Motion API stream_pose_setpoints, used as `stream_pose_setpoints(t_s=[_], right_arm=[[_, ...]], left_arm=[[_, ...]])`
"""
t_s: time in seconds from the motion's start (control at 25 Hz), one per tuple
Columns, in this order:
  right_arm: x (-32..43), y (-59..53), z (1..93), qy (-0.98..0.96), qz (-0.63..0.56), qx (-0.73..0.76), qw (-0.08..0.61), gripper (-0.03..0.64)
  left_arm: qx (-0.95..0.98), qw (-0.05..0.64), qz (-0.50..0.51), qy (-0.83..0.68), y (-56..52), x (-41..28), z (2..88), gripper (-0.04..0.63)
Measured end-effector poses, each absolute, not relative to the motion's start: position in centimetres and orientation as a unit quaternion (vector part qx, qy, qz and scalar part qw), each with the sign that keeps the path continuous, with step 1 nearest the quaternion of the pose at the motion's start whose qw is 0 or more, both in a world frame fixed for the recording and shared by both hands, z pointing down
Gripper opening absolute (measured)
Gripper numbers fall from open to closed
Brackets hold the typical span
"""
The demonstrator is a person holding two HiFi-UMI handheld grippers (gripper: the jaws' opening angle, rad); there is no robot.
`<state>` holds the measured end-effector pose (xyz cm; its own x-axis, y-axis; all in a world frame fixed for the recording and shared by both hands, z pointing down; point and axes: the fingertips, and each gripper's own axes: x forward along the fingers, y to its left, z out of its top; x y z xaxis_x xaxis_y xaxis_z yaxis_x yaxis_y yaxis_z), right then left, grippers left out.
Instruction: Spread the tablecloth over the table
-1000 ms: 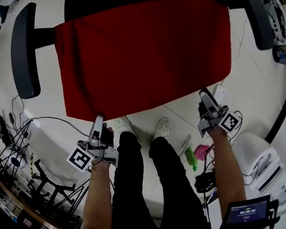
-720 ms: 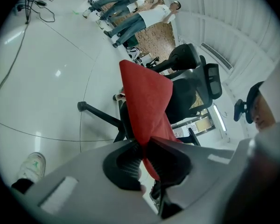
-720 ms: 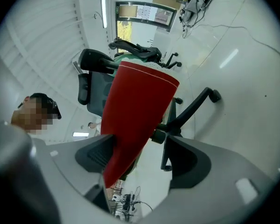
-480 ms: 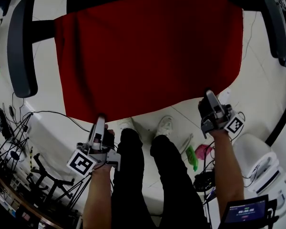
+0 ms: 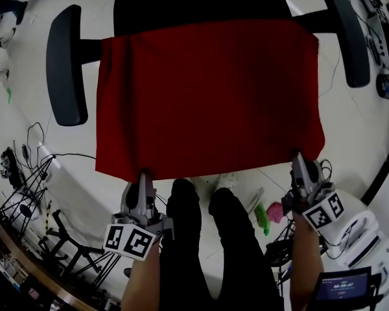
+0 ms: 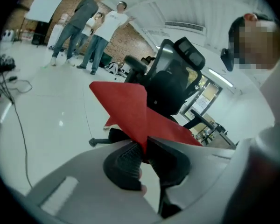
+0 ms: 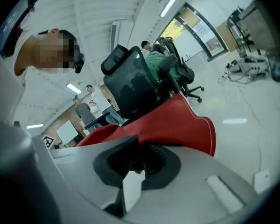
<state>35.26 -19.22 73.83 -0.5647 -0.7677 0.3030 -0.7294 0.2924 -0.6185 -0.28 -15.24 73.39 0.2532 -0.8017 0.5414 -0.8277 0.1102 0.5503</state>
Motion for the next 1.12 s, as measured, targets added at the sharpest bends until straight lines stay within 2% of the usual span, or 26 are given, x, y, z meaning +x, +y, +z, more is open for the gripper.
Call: stream_pose_setpoints(t_s=[0.16, 0.48, 0.68, 0.76, 0.96, 1.12], right_arm=[[35.2, -19.6, 68.9, 0.812, -0.322, -0.486, 0.003, 0.017], [34.5, -22.5, 52.2, 0.838, -0.257, -0.476, 0.073, 0.017], [33.4, -24.1, 41.4, 0.869, -0.168, -0.465, 0.032, 0.017], [32.6, -24.4, 36.7, 0.88, -0.141, -0.453, 0.036, 0.018], [27.5, -25.8, 24.9, 0.915, -0.08, -0.385, 0.085, 0.018], [21.1, -25.5, 19.0, 0.949, -0.052, -0.292, 0.109, 0.018]], left_arm=[[0.687, 0.37, 0.05, -0.623, -15.5, -0.1, 68.4, 0.02], [0.722, 0.248, 0.026, -0.646, -18.9, -1.0, 51.1, 0.018], [0.709, 0.189, 0.024, -0.679, -18.8, -1.6, 40.7, 0.018], [0.704, 0.169, 0.008, -0.69, -17.9, -2.1, 36.7, 0.018], [0.679, 0.09, -0.034, -0.727, -14.9, -6.1, 25.5, 0.018], [0.625, 0.043, -0.054, -0.778, -9.7, -10.3, 19.1, 0.018]])
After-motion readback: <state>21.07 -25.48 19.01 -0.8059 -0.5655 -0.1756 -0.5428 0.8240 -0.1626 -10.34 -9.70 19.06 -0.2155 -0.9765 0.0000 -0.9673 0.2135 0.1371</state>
